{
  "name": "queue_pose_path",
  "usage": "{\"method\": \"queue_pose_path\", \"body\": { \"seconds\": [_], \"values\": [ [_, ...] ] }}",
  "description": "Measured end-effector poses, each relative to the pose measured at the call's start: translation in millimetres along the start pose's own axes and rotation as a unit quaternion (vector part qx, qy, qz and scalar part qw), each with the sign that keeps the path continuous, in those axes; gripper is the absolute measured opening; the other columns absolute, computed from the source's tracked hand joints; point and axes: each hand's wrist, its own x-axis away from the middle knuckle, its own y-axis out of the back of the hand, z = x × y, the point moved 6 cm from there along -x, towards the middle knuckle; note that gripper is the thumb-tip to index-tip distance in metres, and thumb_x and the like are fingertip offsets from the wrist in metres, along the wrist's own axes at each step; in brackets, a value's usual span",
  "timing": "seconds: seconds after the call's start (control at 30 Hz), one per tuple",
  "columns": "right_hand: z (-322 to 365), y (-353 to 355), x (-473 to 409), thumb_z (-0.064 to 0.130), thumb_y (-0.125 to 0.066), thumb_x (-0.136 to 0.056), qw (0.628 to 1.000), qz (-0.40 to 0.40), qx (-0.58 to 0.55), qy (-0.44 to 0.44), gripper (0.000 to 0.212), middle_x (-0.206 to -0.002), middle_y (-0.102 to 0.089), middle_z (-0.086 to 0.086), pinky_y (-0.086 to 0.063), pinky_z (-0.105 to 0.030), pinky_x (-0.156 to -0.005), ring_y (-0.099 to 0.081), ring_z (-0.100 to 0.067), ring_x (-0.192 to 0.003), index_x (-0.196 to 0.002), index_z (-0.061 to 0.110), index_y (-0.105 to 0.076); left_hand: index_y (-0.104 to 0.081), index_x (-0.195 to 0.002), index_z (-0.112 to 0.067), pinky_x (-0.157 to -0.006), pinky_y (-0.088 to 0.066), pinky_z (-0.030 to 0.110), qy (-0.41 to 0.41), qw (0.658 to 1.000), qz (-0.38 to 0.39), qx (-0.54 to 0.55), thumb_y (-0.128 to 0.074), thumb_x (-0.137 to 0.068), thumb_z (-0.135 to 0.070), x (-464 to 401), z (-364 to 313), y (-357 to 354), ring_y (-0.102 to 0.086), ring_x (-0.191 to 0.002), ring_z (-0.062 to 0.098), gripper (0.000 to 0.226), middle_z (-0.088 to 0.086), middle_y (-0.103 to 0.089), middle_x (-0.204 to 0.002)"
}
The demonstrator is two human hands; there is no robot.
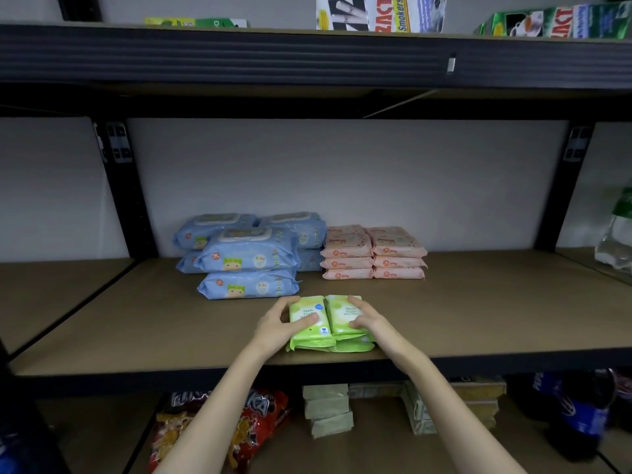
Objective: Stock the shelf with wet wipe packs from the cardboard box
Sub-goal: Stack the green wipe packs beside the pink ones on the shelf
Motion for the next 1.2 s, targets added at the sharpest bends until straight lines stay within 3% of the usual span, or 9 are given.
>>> {"method": "queue_pose_path", "body": {
  "seconds": [0.2,0.3,0.5,0.63,0.73,0.9,0.97,1.03,1.2],
  "values": [
    [5.3,1.8,1.3,0.041,-0.046,-0.056,1.0,-0.016,0.012,-0.001,0.071,-0.149,-0.035,0.0,-0.008,-0.043,-0.118,-0.02,-0.019,-0.142,-0.127,0.049,-0.04,-0.05,-0.116,-0.055,-0.113,-0.027,0.042,0.007,0.998,0.038,-0.051,-0.059,-0.038,-0.086,-14.8,4.5,-3.5,-0.037,-0.134,0.016,0.085,-0.01,-0.045,-0.141],
    [7.5,2.9,0.0,0.04,-0.042,-0.056,0.999,-0.019,0.033,-0.009,0.07,-0.15,-0.033,-0.003,-0.004,-0.042,-0.118,-0.015,-0.022,-0.144,-0.126,0.048,-0.042,-0.044,-0.124,-0.055,-0.116,-0.018,0.045,0.005,0.996,0.053,-0.077,-0.045,-0.038,-0.097,-13.3,7.6,-6.2,-0.027,-0.139,0.019,0.096,-0.014,-0.037,-0.146],
    [16.7,-4.6,-2.8,0.038,-0.035,-0.057,0.996,0.011,0.085,-0.017,0.084,-0.153,-0.026,-0.002,0.012,-0.041,-0.113,-0.005,-0.021,-0.145,-0.141,0.038,-0.032,-0.022,-0.142,-0.042,-0.112,-0.006,0.042,0.021,0.986,0.021,-0.164,-0.041,-0.086,-0.065,-2.2,2.1,-16.5,-0.017,-0.142,0.025,0.063,-0.005,-0.026,-0.153],
    [14.2,-1.4,-1.0,0.05,-0.047,-0.083,1.0,-0.001,0.026,-0.002,0.07,-0.155,-0.018,0.002,0.012,-0.044,-0.116,-0.005,-0.022,-0.145,-0.146,0.035,-0.019,-0.011,-0.148,-0.028,-0.118,-0.002,0.041,0.027,0.995,-0.001,-0.097,-0.034,-0.093,-0.055,-2.1,1.9,-12.8,-0.01,-0.145,0.021,0.065,-0.002,-0.015,-0.156],
    [10.0,4.8,-1.7,0.046,-0.038,-0.095,0.999,-0.033,-0.029,-0.003,0.063,-0.157,-0.014,0.001,0.004,-0.047,-0.118,-0.004,-0.022,-0.146,-0.148,0.031,-0.007,-0.007,-0.148,-0.024,-0.119,-0.009,0.037,0.021,1.0,0.002,0.023,-0.036,-0.095,-0.048,-1.8,-1.7,-9.1,-0.015,-0.144,0.019,0.065,-0.002,-0.015,-0.156],
    [12.4,-2.8,-0.2,0.032,-0.037,-0.098,0.997,-0.016,0.067,-0.017,0.06,-0.157,-0.01,0.003,0.017,-0.043,-0.113,-0.001,-0.021,-0.146,-0.149,0.028,-0.007,-0.004,-0.148,-0.018,-0.112,-0.014,0.023,-0.004,0.999,0.049,0.008,-0.04,-0.099,-0.027,0.7,-9.9,-19.3,-0.013,-0.143,0.014,0.062,0.0,-0.01,-0.156],
    [11.5,-6.2,2.6,0.03,-0.036,-0.098,0.997,-0.01,0.074,-0.014,0.058,-0.157,-0.009,0.004,0.019,-0.043,-0.111,-0.002,-0.019,-0.146,-0.149,0.029,-0.007,-0.004,-0.149,-0.019,-0.113,-0.01,0.024,-0.007,0.998,0.055,-0.006,-0.037,-0.1,-0.025,2.9,-8.6,-24.2,-0.012,-0.144,0.015,0.06,0.0,-0.01,-0.156],
    [9.9,-8.3,6.5,0.03,-0.035,-0.098,0.997,-0.005,0.081,-0.013,0.057,-0.157,-0.009,0.003,0.02,-0.043,-0.111,0.0,-0.019,-0.146,-0.148,0.03,-0.007,-0.005,-0.148,-0.023,-0.118,0.001,0.035,-0.009,0.998,0.048,-0.032,-0.034,-0.1,-0.029,2.4,-3.0,-25.5,-0.008,-0.145,0.018,0.057,0.0,-0.008,-0.157],
    [12.0,-7.3,12.2,0.039,-0.035,-0.098,0.995,0.003,0.1,-0.013,0.055,-0.157,-0.011,-0.004,0.02,-0.044,-0.111,0.003,-0.022,-0.146,-0.148,0.033,-0.012,-0.008,-0.146,-0.038,-0.112,0.014,0.046,0.036,0.991,0.036,-0.124,-0.025,-0.098,-0.047,2.6,6.2,-19.8,-0.001,-0.145,0.028,0.052,0.002,-0.013,-0.157]
  ]
}}
